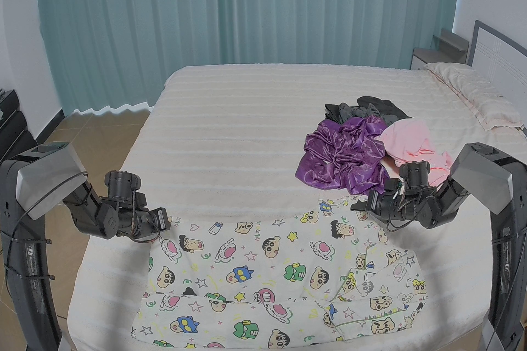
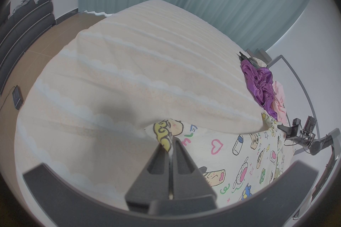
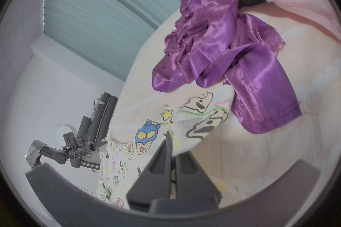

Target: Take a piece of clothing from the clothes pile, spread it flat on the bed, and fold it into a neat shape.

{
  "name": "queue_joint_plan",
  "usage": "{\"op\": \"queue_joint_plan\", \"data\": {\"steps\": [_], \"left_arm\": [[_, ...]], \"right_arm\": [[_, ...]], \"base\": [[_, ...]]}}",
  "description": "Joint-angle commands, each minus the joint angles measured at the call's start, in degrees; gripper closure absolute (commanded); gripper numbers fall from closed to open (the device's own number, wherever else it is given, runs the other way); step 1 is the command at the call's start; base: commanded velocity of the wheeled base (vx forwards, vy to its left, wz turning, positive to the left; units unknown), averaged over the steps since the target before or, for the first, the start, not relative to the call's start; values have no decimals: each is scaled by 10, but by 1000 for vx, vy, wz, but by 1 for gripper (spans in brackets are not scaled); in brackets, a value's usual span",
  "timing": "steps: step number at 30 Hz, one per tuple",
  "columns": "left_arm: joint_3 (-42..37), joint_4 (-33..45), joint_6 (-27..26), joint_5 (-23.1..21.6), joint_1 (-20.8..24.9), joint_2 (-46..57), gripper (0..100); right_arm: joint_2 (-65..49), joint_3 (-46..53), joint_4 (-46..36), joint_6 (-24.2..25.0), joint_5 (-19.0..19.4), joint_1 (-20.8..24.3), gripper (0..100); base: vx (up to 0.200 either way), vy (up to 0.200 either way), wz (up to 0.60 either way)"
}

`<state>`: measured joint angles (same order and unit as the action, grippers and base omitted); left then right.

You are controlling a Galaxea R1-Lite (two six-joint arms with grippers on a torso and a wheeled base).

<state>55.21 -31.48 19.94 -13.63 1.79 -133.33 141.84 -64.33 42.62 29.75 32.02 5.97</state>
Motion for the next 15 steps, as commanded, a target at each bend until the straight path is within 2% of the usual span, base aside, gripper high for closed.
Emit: {"op": "queue_joint_plan", "data": {"steps": [1, 15], "left_arm": [[-3, 3, 0, 1, 0, 24, 100], [-49, 6, -8, 1, 0, 59, 100]], "right_arm": [[-9, 34, 29, 1, 18, -7, 100], [-67, 157, 135, -2, 72, -22, 100]], "base": [[0, 0, 0], [0, 0, 0]]}}
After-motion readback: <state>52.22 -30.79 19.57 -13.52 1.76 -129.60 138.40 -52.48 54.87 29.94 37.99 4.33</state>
